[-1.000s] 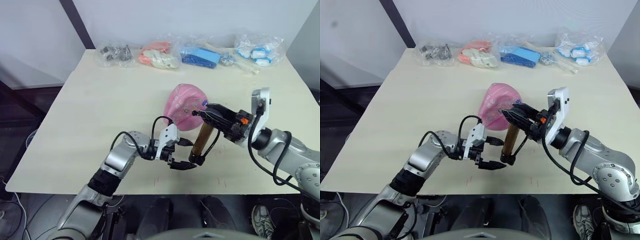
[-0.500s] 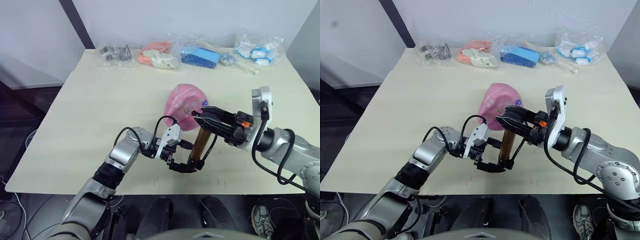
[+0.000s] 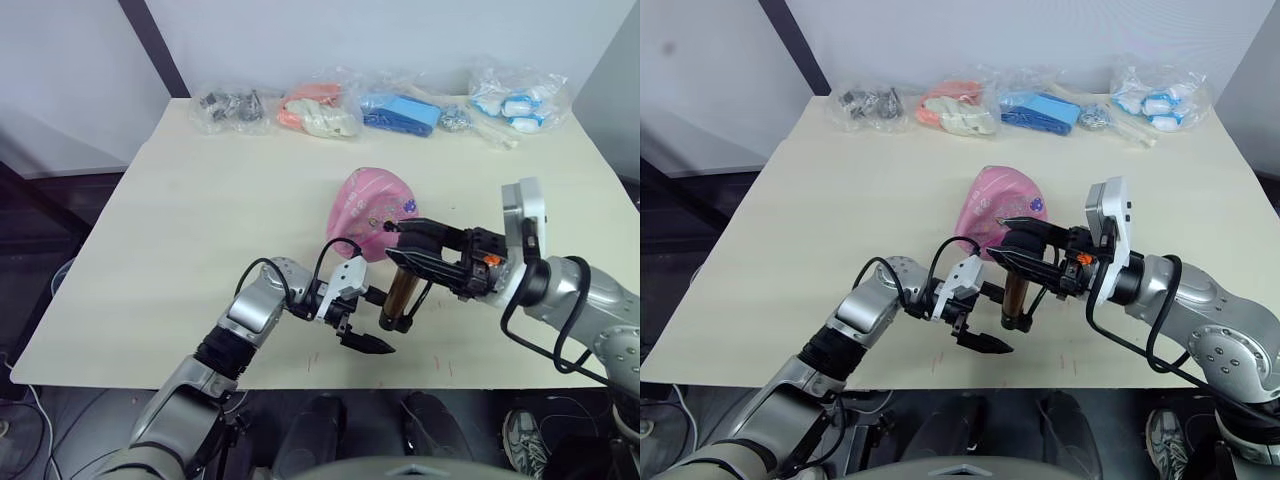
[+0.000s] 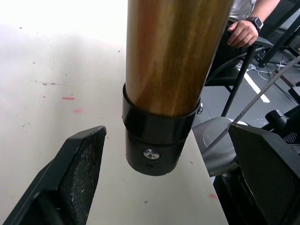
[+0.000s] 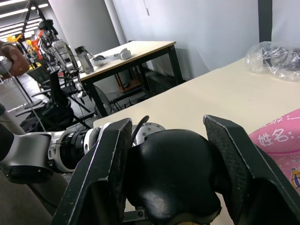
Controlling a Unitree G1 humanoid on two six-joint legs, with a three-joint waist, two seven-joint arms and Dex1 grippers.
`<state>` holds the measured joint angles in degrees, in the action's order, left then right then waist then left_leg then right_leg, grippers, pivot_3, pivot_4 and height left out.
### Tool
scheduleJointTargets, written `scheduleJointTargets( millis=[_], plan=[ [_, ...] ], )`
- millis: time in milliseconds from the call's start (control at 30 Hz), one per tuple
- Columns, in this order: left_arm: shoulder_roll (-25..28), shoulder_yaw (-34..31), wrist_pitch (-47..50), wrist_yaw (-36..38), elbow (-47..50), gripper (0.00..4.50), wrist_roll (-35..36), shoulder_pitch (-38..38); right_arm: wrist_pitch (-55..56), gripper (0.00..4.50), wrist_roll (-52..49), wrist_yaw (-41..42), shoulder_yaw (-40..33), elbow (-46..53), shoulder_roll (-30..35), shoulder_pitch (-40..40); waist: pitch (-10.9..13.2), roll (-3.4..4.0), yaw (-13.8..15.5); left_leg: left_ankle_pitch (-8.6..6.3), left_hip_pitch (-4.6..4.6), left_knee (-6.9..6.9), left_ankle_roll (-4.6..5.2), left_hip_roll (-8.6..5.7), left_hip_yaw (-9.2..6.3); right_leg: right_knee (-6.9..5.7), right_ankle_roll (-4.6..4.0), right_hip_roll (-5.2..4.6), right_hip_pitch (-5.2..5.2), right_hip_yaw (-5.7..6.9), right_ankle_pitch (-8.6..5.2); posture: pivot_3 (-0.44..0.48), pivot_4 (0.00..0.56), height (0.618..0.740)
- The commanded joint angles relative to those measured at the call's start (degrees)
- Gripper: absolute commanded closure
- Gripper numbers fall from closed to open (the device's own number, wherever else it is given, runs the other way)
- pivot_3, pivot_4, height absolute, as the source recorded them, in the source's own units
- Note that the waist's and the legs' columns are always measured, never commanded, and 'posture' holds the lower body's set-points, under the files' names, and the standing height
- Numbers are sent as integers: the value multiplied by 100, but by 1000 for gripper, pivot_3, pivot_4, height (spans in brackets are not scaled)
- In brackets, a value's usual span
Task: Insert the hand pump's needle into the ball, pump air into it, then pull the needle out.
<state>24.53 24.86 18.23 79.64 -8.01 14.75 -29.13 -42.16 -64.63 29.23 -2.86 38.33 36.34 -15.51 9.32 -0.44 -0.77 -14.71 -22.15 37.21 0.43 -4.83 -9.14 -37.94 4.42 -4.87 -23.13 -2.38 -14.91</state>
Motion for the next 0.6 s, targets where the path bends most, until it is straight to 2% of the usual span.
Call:
scheduleJointTargets(
  millis=[33,133,233,300,500,600],
  plan=[
    [-71,-75,-136,-31,-53,97,-21,-91,169,2555,-6,83,-134,272,-21,25,0,0,-2,0,0,1,0,0,1,0,0,0,0,0,0,0,150,736],
    [-78,-89,-165,-19,-92,869,-22,-100,181,2555,43,123,-132,273,-25,61,0,0,-2,0,0,1,0,0,0,-1,0,0,0,0,0,0,150,736],
    [-75,-91,-213,-30,-113,2244,-25,-85,191,2555,56,119,-139,292,-46,80,0,0,-2,0,0,1,0,0,0,-1,0,0,0,0,0,0,150,736],
    [-86,-102,-226,-53,-132,3351,-15,-79,192,2555,79,126,-138,292,-57,88,0,0,0,0,0,1,0,0,0,-1,0,0,0,0,0,0,150,736],
    [-194,-127,-338,-197,-156,3444,-67,12,231,2555,223,243,-156,281,-14,248,0,0,-1,0,0,1,0,0,0,-1,0,0,0,0,0,0,150,736],
    [-353,-103,-497,-469,-229,3444,-193,132,501,2555,736,400,-114,255,53,472,0,0,4,0,0,1,0,0,0,0,0,0,0,0,0,0,150,736]
  ],
)
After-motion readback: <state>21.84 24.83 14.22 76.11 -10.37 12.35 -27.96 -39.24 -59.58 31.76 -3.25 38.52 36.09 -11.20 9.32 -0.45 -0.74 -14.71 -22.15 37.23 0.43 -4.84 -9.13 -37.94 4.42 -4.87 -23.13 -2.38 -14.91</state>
